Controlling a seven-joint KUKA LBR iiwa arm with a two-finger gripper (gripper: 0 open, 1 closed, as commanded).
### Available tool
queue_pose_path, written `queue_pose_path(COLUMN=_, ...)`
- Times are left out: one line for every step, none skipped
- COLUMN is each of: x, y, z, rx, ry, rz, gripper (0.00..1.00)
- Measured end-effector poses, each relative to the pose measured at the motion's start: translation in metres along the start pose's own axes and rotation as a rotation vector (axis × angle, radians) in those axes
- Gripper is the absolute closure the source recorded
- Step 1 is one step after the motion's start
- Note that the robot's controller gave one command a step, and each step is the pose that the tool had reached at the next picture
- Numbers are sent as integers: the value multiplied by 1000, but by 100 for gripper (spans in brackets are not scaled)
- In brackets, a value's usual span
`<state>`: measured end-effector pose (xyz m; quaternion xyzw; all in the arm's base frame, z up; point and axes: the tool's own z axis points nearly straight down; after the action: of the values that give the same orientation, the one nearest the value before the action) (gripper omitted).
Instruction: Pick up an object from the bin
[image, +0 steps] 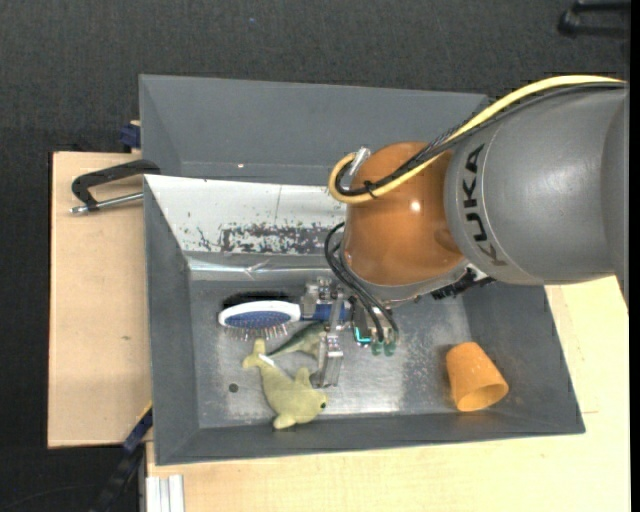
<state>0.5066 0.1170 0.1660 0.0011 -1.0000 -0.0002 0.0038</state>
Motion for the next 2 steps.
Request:
queue_pose_path(x=-52, y=-19, z=92, rx=-4, ry=-23, rz=-26, gripper=0)
queue_pose_path(x=-52, y=-17, z=87, rx=-6, ry=-21, rz=-27, gripper=100)
